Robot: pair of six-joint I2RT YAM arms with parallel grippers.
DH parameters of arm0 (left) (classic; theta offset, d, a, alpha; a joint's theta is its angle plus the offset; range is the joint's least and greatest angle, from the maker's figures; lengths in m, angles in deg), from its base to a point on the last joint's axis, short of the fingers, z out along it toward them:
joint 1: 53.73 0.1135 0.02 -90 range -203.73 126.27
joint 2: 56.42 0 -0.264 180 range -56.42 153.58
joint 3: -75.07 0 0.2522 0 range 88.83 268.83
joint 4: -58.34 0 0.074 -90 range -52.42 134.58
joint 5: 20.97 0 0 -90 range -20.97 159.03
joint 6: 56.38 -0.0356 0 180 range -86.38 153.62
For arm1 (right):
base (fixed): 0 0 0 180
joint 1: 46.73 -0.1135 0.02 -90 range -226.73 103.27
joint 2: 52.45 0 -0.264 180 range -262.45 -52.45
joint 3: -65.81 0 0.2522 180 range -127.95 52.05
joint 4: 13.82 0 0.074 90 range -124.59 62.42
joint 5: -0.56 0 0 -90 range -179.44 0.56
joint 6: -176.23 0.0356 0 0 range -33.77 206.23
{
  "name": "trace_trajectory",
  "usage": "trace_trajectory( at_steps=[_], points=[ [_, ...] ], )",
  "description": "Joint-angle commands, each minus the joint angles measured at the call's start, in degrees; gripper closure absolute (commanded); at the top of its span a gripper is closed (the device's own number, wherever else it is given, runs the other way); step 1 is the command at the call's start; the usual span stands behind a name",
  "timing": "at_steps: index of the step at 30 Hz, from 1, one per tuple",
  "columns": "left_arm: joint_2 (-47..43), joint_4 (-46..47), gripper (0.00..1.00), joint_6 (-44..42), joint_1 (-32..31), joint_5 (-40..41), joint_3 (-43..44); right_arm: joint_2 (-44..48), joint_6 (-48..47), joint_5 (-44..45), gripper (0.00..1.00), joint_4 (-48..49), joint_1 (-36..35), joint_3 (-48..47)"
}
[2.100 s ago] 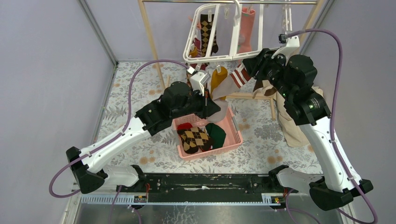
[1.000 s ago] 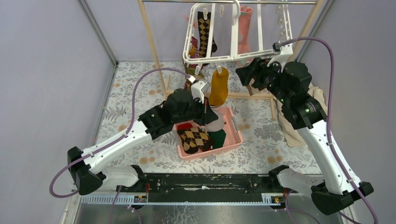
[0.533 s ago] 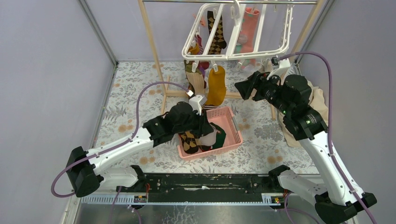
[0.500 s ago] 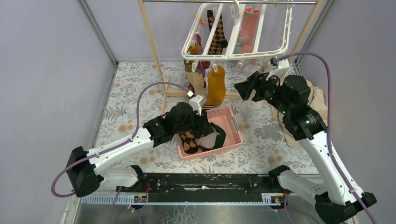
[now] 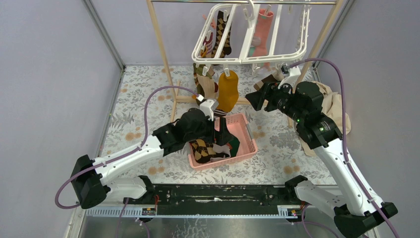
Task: Remove the socks clipped to the hanger
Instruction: Place the sock in the bin.
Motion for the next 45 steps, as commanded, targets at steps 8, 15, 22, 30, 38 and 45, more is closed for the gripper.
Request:
trace_trajectory(
  at_steps=[8,15,22,30,38,45],
  points=[
    [-5.8,-1.8,0.01,-4.1,-0.5,10.8,4.3,-0.4,0.7,-2.3,0.29,6.0,0.2,3.9],
    [-7.0,-2.5,0.01,-5.9,-0.4,15.3,6.8,-1.9,1.5,-3.7,0.29,10.8,0.2,8.3],
    [-9.2,-3.5,0.01,-6.2,-0.3,17.1,7.1,-2.2,2.6,-3.3,0.29,19.2,0.1,16.1],
    [-11.5,-4.7,0.01,-4.6,-0.3,19.2,5.6,-3.2,3.3,-3.6,0.29,36.6,0.1,27.2],
    [-13.1,-4.4,0.01,-3.7,-0.2,18.9,3.9,-8.3,3.0,-7.5,0.29,52.9,0.1,34.9],
    [-13.2,-5.0,0.01,-3.7,-0.2,18.6,4.0,-15.8,4.9,-10.8,0.3,66.5,0.1,37.9]
  ],
)
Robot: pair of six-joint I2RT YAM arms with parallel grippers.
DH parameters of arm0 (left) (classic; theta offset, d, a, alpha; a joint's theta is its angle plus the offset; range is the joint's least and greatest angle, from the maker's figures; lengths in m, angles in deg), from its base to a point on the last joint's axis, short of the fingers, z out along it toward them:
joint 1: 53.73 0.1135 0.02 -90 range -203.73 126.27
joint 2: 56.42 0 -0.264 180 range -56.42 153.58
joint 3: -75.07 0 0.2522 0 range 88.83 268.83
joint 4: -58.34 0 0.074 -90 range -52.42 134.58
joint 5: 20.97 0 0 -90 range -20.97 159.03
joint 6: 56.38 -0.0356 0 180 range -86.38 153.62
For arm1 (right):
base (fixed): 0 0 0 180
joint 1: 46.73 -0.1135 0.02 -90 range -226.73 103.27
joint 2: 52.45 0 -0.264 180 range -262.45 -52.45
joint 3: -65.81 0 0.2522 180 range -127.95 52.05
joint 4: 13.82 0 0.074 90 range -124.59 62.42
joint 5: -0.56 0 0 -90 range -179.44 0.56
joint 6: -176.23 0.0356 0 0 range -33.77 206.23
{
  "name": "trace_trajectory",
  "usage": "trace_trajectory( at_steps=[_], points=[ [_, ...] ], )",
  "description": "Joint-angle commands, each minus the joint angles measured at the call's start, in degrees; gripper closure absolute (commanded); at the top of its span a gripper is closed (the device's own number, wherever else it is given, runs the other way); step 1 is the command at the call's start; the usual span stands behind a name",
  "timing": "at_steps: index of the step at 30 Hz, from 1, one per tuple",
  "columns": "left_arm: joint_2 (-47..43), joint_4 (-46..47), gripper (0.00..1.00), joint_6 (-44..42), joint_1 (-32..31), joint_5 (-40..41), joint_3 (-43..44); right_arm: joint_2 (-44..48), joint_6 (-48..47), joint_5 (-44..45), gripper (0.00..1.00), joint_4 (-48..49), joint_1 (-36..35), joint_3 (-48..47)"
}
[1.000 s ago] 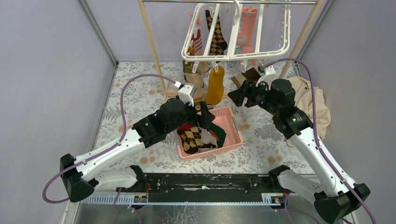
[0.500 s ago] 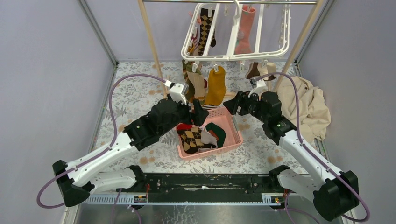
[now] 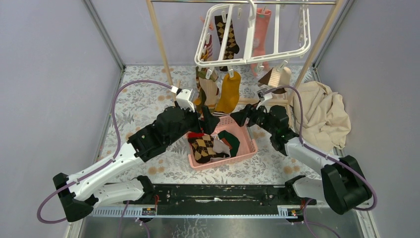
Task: Remove the socks clipped to the hanger
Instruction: Place the sock in the bin, then remove the sock from the hanger.
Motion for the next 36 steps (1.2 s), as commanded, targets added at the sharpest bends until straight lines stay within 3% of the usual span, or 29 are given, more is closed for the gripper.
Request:
trace_trajectory(
  at_steps=[1,11,15,24,36],
  points=[
    [-0.8,-0.1,0.01,0.4,0.0,1.1,-0.3,-3.5,1.6,-3.3,0.29,15.4,0.1,0.5],
    [0.3,-0.2,0.01,0.2,0.1,0.1,0.2,-12.6,5.5,-6.7,0.34,32.0,0.1,0.5],
    [0.5,-0.4,0.01,0.1,0.1,0.1,0.6,-15.4,8.0,-8.5,0.62,34.2,0.1,-1.0],
    [1.0,-0.5,0.01,-0.7,0.2,0.2,1.7,-12.6,9.2,-10.8,1.0,32.3,0.1,-1.8],
    [4.7,3.1,0.01,-4.9,1.5,-4.8,8.3,-0.9,10.1,-13.9,1.0,22.2,0.1,-1.9]
  ],
)
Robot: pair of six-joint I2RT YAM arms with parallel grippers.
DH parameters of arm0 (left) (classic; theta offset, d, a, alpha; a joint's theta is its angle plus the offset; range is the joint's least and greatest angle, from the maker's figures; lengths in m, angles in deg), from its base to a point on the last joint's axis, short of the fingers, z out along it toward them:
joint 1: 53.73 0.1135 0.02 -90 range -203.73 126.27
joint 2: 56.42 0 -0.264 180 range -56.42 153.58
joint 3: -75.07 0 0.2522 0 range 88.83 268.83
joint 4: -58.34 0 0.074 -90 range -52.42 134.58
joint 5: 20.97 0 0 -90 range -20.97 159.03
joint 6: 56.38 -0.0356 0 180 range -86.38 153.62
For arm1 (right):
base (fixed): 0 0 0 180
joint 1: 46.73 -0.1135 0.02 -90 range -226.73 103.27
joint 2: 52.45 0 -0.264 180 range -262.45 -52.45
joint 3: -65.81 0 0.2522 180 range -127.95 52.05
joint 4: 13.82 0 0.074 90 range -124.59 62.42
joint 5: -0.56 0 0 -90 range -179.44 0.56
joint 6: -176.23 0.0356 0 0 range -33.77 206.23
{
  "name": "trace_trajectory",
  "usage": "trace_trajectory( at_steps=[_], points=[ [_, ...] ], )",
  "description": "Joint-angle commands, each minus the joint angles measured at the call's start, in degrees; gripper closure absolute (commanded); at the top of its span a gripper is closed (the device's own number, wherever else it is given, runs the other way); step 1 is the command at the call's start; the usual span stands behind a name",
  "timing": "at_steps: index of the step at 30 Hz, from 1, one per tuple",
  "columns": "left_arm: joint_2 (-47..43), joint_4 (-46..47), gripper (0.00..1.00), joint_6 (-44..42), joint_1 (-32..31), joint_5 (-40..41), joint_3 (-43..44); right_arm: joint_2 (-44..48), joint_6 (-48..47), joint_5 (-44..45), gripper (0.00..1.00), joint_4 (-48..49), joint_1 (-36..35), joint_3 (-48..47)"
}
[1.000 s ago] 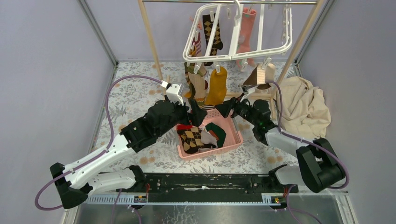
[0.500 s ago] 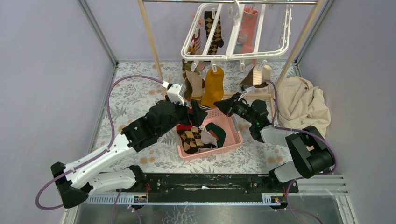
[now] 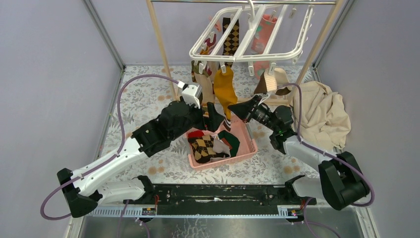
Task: Remove the socks clipped to the hanger
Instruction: Remove the sock from the hanger.
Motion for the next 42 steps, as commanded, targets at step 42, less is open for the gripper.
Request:
trace_trajectory(
  at_steps=[42],
  points=[
    [10.2,14.5,0.04,-9.8,17.1,-16.5,19.3,22.8,-1.0,-5.2,1.0,-30.8,0.1,-8.3]
  ],
)
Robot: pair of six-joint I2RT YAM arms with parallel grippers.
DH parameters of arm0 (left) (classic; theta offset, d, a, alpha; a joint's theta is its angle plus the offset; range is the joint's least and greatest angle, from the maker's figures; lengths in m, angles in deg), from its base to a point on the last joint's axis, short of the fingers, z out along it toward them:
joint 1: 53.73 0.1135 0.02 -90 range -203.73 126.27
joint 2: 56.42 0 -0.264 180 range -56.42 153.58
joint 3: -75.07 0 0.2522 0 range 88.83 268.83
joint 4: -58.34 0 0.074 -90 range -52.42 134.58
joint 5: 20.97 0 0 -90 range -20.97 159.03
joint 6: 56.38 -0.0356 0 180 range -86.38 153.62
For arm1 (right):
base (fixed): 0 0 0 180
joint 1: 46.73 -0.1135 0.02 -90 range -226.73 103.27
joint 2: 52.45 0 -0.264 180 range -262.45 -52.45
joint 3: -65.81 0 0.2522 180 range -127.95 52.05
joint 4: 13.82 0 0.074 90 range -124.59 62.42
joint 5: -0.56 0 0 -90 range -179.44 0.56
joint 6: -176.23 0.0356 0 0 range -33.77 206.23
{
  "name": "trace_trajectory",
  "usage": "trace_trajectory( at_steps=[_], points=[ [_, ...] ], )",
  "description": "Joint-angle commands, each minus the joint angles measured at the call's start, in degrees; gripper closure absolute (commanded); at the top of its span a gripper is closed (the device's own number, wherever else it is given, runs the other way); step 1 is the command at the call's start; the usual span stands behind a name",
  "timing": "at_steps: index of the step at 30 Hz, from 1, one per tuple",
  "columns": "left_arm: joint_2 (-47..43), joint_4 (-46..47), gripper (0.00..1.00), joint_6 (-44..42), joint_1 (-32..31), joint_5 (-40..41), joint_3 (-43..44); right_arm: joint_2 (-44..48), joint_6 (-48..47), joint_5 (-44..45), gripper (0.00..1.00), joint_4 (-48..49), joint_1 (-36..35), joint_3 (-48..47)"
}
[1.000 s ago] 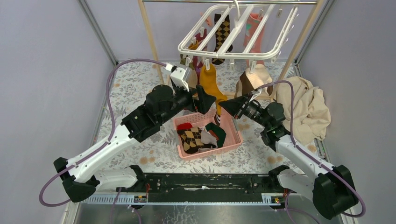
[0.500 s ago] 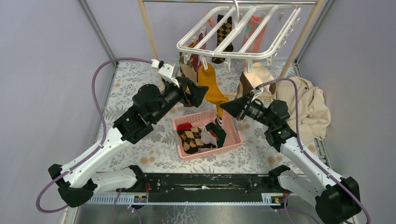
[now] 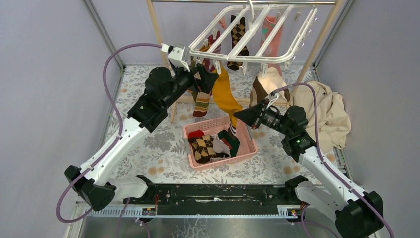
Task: Remove the socks clipped to the hanger
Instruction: Remove the sock from the hanger.
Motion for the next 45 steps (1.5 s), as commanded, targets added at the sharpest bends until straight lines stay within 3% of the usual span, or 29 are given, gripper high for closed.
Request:
trace_trajectory(
  at_steps=[1,11,24,45],
  points=[
    [2.0,1.7,0.04,1.9,1.1,-5.1,5.1,1.4,-0.5,-0.9,1.0,1.0,0.1,-2.8],
    [5.6,2.2,0.26,5.1,1.6,-8.5,7.5,1.8,-0.8,-0.6,1.0,0.2,0.2,-2.9],
    [6.0,5.5,0.35,3.1,1.6,-6.8,7.1,2.9,-1.3,-0.7,1.0,-0.8,0.1,-2.9],
    [8.7,12.3,0.28,2.2,1.6,-7.0,5.2,3.8,-2.3,-0.8,1.0,-2.9,0.2,-3.7]
  ],
)
